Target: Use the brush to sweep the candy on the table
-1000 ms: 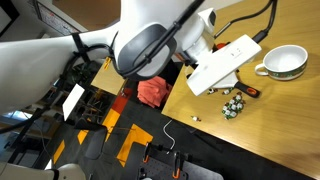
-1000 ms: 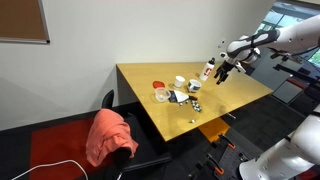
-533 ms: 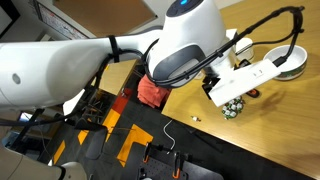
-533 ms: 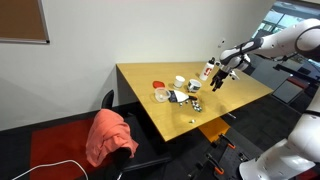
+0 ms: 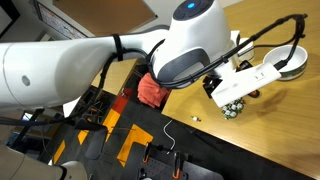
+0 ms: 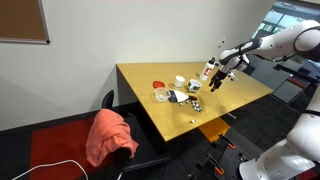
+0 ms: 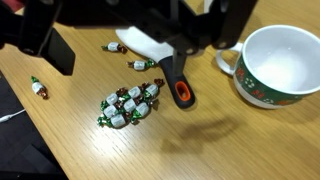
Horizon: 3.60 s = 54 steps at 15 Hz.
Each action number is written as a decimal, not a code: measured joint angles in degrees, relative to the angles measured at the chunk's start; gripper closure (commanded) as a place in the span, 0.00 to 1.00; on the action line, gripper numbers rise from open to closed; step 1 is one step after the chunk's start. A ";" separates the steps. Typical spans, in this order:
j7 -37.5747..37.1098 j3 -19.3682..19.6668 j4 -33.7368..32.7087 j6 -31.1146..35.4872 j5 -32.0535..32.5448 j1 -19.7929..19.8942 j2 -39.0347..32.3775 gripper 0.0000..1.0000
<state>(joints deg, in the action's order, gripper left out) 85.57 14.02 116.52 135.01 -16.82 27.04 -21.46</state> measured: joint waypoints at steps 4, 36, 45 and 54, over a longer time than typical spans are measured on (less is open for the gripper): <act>8.99 -4.06 -2.98 0.01 -8.01 5.00 -4.70 0.00; 18.99 -15.20 -19.86 6.14 -10.46 13.17 -25.10 0.00; 18.99 -16.50 -22.32 6.47 -9.53 13.46 -28.77 0.26; 19.05 -16.95 -23.13 6.83 -8.32 14.36 -29.88 0.84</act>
<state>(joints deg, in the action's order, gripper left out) 104.62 -2.93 93.39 141.84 -25.14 41.40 -51.34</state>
